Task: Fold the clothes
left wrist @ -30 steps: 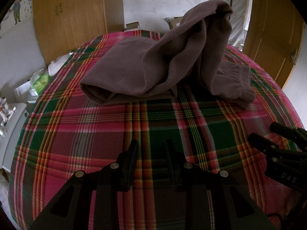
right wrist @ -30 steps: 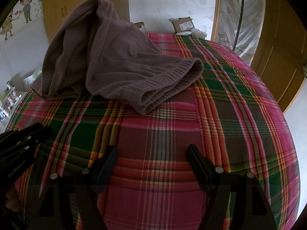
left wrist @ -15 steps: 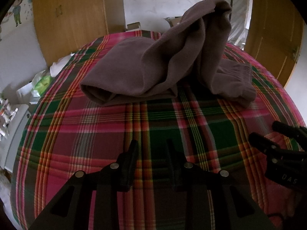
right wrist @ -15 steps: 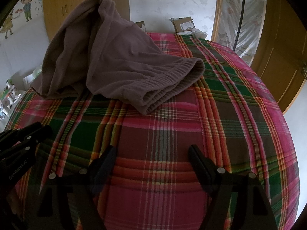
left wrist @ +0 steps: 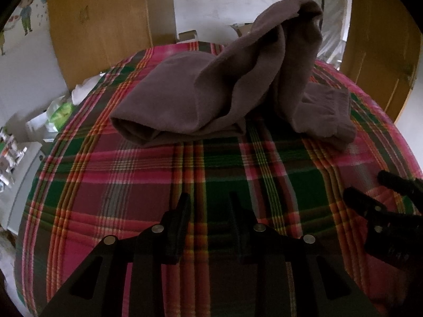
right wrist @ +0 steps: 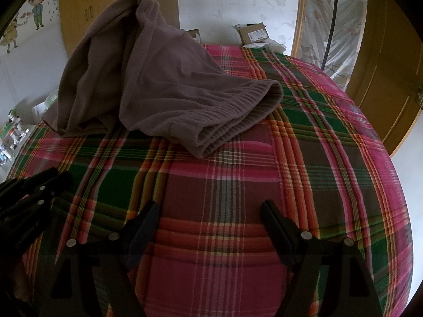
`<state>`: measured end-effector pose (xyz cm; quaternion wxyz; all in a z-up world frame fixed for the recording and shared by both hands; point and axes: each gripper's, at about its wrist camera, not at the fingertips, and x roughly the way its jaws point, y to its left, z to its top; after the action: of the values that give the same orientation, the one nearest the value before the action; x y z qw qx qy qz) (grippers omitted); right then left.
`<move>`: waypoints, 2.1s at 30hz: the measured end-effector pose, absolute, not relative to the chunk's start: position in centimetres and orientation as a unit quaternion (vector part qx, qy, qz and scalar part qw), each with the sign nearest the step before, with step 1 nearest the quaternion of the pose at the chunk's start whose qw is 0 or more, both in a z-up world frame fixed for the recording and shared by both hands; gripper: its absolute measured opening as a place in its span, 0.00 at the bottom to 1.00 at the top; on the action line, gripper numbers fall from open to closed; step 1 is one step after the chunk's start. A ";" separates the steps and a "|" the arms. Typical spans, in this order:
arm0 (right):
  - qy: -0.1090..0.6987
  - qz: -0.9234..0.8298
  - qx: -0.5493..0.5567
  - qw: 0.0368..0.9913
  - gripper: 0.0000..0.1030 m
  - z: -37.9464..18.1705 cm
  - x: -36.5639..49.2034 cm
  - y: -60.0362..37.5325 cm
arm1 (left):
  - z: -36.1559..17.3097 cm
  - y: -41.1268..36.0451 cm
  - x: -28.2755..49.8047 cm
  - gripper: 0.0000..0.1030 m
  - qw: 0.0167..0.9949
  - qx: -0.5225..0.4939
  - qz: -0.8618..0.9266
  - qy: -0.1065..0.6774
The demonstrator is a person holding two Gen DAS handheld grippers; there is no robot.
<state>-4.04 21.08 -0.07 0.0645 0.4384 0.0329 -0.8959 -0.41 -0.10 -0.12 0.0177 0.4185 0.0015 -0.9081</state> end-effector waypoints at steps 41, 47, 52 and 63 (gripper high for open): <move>-0.096 -0.890 0.421 0.145 0.14 1.9 -12.6 24.9 | 5.5 -0.3 -10.4 0.29 -0.042 0.360 -0.932 -0.033; -0.094 -0.909 0.379 0.144 0.11 4.6 -12.3 26.0 | 5.6 -1.2 -11.3 0.14 -0.050 0.356 -0.933 -0.019; -0.090 -0.932 0.324 0.135 0.10 8.9 -13.2 26.4 | 5.7 -2.1 -11.5 0.10 -0.053 0.351 -0.935 -0.011; -0.088 -0.940 0.254 0.210 0.07 15.4 -19.2 21.5 | 5.5 -6.9 -11.0 0.07 -0.003 0.348 -0.937 0.029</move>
<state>-19.17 21.53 15.38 0.2101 0.2541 -0.0880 -0.9400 -10.95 -6.87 5.55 -0.0030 0.3478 0.0295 -0.9371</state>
